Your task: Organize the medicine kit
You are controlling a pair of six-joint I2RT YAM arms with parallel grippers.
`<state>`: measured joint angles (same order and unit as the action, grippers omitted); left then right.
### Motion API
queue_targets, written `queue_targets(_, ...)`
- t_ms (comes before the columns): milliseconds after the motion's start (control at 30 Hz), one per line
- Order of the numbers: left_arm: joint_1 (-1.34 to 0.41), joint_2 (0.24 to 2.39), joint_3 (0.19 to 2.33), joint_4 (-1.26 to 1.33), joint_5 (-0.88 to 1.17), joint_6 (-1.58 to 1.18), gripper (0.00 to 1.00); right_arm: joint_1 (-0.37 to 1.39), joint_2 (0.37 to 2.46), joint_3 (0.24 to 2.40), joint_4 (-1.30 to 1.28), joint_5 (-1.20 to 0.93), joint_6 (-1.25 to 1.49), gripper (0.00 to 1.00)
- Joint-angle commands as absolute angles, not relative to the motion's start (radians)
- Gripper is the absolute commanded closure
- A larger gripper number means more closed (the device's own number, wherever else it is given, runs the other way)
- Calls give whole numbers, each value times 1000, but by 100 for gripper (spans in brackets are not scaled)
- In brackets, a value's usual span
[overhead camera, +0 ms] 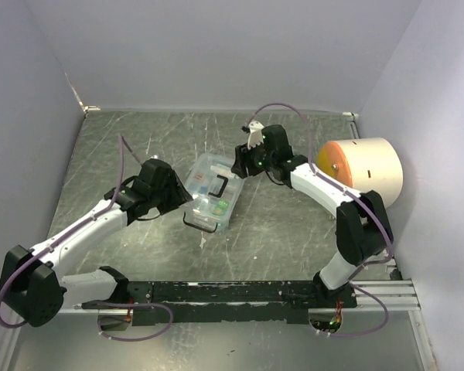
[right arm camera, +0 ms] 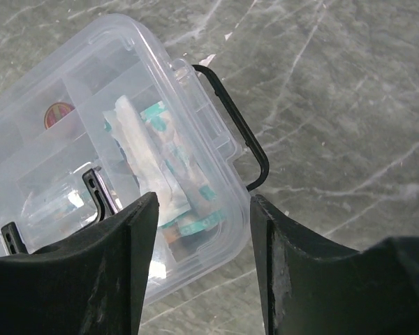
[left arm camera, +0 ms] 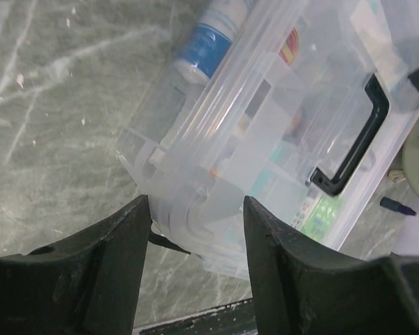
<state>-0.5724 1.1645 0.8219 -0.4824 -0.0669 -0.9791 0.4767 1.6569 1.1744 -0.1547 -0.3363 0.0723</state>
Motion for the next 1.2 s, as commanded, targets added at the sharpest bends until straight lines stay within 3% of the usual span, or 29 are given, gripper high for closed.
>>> queue_targets(0, -534, 1252, 842, -433, -149, -871, 39, 511, 1632, 1032, -249, -387, 209, 51)
queue_targets(367, -473, 1395, 920, -330, -15, -740, 52, 534, 1442, 790, -102, -411, 483, 63)
queue_targets(800, -439, 1654, 1148, -294, 206, -588, 49, 678, 1304, 616, 68, -250, 796, 69)
queue_targets(1033, -426, 1672, 1226, -386, 130, -534, 34, 659, 1198, 685, -38, -29, 822, 48)
queue_targets(1167, -397, 1651, 1282, -457, 123, -513, 24, 631, 1171, 703, -33, 27, 826, 42)
